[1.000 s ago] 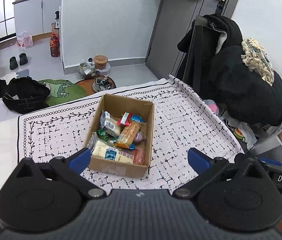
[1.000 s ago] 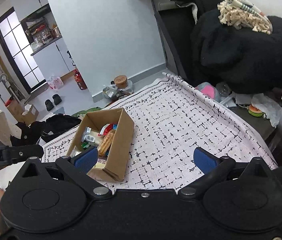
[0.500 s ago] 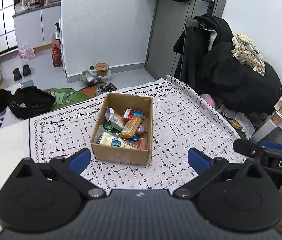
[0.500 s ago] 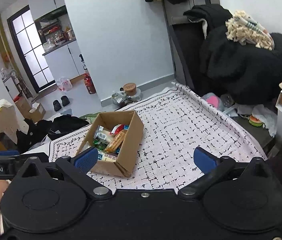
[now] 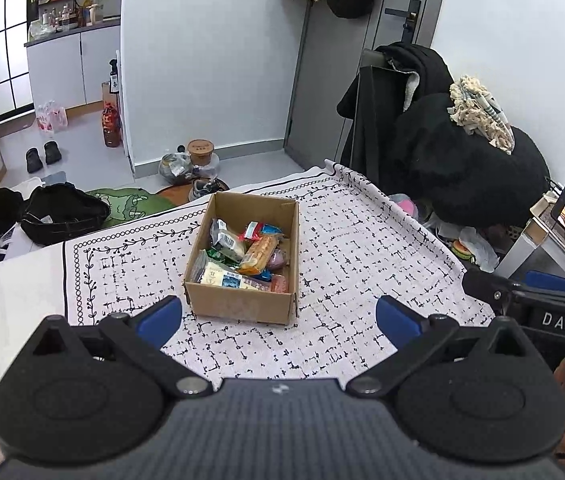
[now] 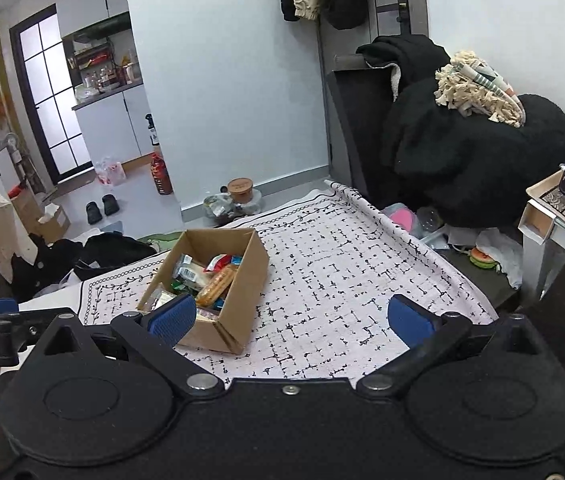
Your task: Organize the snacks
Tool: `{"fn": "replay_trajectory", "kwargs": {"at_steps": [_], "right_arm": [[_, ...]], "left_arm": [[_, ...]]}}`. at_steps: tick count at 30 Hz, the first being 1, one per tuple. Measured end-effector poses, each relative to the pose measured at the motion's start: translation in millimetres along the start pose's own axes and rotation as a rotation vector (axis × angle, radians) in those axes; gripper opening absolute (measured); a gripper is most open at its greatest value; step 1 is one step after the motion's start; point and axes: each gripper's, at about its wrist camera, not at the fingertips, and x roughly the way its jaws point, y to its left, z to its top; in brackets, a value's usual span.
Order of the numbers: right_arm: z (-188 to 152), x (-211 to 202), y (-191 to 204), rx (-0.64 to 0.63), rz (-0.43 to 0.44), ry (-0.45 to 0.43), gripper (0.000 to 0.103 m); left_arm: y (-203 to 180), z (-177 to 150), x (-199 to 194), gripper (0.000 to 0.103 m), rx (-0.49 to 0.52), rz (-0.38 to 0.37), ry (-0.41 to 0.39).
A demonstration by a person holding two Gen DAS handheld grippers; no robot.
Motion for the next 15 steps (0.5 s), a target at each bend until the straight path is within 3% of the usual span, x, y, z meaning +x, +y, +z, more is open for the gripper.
{"fn": "replay_trajectory", "kwargs": {"at_steps": [15], "right_arm": [[-5.3, 4.0, 7.4, -0.026, -0.026, 0.004, 0.103]], "left_arm": [[3.7, -0.1, 4.4, 0.103, -0.007, 0.000, 0.000]]}}
